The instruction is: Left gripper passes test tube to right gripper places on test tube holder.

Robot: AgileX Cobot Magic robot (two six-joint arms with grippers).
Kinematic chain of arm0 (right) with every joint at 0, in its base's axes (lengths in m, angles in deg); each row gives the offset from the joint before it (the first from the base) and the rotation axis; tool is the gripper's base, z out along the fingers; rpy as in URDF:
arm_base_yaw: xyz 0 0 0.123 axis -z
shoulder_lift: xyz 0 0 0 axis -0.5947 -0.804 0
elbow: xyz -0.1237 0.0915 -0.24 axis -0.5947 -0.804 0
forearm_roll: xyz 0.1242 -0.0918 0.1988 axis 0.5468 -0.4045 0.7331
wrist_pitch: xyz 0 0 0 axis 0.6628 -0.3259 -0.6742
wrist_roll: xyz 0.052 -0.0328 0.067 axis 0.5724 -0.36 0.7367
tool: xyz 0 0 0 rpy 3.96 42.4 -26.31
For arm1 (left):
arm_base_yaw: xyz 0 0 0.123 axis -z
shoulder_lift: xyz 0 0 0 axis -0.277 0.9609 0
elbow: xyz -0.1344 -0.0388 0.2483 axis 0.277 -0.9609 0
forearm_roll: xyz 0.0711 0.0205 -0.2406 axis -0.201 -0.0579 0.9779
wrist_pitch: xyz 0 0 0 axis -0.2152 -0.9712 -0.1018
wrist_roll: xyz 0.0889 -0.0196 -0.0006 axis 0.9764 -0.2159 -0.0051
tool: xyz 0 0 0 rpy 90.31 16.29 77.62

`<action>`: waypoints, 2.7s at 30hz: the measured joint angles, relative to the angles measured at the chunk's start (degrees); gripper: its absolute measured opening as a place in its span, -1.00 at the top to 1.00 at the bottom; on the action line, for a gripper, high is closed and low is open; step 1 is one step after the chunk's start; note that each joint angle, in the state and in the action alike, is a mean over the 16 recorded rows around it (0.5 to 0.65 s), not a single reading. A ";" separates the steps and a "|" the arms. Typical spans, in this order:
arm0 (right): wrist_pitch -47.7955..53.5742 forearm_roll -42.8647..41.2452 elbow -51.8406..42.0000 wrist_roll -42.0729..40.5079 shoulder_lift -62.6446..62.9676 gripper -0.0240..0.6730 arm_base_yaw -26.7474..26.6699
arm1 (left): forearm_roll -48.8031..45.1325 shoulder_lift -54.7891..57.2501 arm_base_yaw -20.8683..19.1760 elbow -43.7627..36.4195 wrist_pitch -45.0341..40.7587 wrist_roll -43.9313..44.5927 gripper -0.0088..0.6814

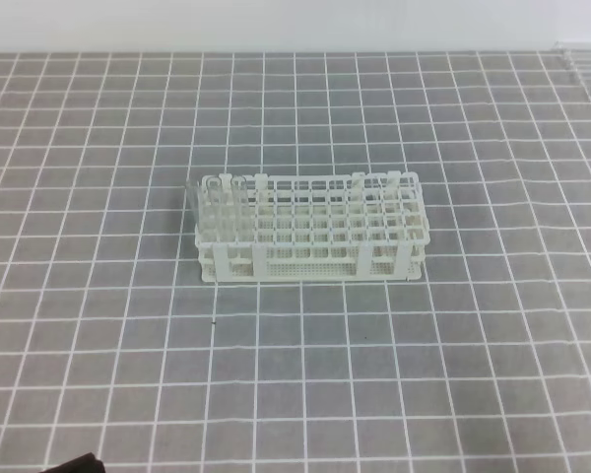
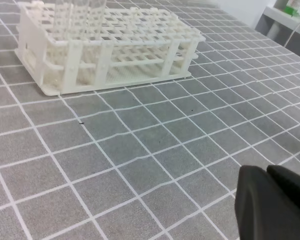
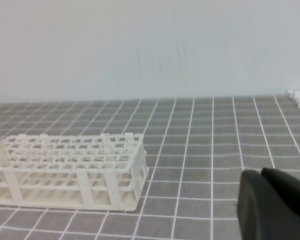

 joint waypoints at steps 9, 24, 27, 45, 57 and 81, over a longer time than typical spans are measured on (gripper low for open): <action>-0.29 -0.21 -3.84 -1.37 4.30 0.97 2.76 | -0.06 0.02 0.01 0.09 -0.38 0.00 0.98; 8.03 -0.48 -4.73 -8.53 4.35 0.97 2.77 | -0.09 0.00 0.02 0.13 -1.82 0.00 0.98; 9.54 -0.41 -4.73 -9.99 4.35 0.97 2.77 | -0.11 0.02 0.01 0.09 -1.98 0.00 0.98; 10.58 -0.20 -4.73 -10.57 4.35 0.97 2.77 | -0.27 0.00 0.02 0.09 -2.14 0.05 0.98; 10.58 -0.12 -4.73 -10.58 4.30 0.97 2.77 | -7.06 -0.02 -4.82 0.18 1.07 0.44 0.98; 10.58 -0.10 -4.73 -10.58 4.26 0.97 2.77 | 5.24 -7.76 -38.14 0.18 2.43 14.72 0.98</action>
